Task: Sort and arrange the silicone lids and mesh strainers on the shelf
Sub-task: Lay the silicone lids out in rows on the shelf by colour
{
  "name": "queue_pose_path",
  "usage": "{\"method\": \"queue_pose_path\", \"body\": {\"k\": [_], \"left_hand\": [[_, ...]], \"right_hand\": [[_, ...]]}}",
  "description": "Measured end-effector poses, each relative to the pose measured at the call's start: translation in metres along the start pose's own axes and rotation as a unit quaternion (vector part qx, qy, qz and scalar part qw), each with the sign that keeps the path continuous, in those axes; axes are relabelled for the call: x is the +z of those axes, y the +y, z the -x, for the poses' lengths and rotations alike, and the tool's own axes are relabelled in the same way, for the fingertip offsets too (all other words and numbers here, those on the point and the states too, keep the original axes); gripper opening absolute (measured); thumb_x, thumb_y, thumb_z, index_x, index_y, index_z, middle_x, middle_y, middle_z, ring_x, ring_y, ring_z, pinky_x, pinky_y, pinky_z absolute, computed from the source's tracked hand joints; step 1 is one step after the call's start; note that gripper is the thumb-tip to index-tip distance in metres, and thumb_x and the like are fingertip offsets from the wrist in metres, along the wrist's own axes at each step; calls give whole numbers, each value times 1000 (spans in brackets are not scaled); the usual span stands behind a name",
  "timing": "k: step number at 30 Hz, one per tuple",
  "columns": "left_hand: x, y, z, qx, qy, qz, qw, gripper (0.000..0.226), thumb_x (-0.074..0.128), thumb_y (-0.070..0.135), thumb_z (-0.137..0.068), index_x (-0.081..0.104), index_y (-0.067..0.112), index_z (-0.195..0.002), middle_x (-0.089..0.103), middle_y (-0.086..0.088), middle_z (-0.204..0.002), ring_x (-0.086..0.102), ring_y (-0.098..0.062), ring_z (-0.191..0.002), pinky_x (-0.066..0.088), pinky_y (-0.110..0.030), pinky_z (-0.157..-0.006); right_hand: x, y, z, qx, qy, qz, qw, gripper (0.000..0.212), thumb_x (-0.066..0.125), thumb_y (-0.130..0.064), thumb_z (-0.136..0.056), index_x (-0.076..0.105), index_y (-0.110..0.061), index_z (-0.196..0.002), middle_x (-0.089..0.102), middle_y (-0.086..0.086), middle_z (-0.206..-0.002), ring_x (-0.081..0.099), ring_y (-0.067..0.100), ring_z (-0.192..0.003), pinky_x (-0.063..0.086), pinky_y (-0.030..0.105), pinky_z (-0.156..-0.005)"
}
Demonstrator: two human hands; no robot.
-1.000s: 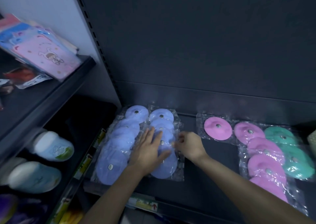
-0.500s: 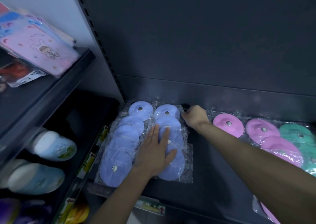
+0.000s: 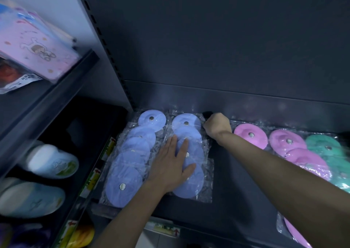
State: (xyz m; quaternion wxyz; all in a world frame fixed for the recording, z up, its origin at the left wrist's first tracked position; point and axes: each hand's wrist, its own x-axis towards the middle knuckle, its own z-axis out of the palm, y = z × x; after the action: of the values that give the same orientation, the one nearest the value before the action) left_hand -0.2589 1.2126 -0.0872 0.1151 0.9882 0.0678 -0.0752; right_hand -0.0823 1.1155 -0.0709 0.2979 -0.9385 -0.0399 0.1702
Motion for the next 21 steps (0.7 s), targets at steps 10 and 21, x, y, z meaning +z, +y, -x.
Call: {"method": "queue_pose_path", "body": {"k": [10,21], "left_hand": [[1,-3,5,-6,34,-13,999,93,2,81,-76,-10,27,-150,-17,-8,-158,-16,-20,-146,-15,-31,-114],[-3,2,25,59,0,-10,998,95,37,71,-83,-7,23,-151,-18,-2,-158,-14,-14,-146,-9,-21,-109]], "right_hand": [[-16,14,28,-95,43,-25,994,18,49,-7,-86,66,-3,-82,66,15,-81,59,35,-82,43,32,-68],[1,58,101,-112,-60,-97,987,16,65,-25,-85,62,-15,-97,67,1,-82,59,17,-77,40,22,-66]]}}
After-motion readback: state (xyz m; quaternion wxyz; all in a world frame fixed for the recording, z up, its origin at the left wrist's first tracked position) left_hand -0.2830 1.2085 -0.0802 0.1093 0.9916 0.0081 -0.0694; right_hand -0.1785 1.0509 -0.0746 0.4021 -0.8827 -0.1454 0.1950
